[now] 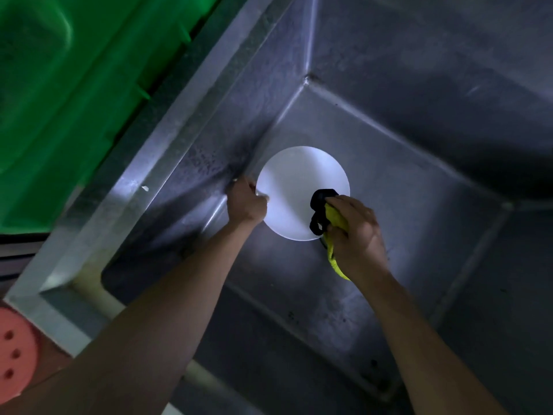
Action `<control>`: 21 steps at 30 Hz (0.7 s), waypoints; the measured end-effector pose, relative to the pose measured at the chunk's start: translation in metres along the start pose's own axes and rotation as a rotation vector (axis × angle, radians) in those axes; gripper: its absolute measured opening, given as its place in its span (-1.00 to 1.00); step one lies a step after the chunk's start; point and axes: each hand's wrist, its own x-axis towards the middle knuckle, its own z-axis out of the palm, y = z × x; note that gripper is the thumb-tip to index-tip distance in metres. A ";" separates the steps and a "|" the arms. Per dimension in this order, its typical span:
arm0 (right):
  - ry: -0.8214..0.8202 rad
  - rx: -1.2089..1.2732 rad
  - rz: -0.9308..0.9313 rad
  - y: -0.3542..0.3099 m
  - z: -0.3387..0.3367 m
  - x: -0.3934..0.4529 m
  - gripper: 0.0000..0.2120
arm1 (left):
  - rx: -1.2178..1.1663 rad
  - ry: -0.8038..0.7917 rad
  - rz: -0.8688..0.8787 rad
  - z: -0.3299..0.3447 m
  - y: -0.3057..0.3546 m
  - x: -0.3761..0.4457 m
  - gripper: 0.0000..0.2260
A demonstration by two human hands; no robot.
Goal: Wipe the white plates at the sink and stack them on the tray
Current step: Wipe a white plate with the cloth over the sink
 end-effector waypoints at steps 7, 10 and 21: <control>0.054 0.009 -0.022 -0.010 -0.014 -0.017 -0.49 | -0.151 -0.025 -0.129 -0.012 0.003 -0.026 -0.86; 0.054 0.039 0.015 -0.016 -0.020 -0.028 -0.44 | -0.315 -0.051 -0.234 -0.020 0.009 -0.036 -0.78; -0.022 0.051 0.100 -0.051 -0.052 -0.061 -0.46 | -0.600 -0.282 -0.300 -0.056 0.042 -0.095 -0.54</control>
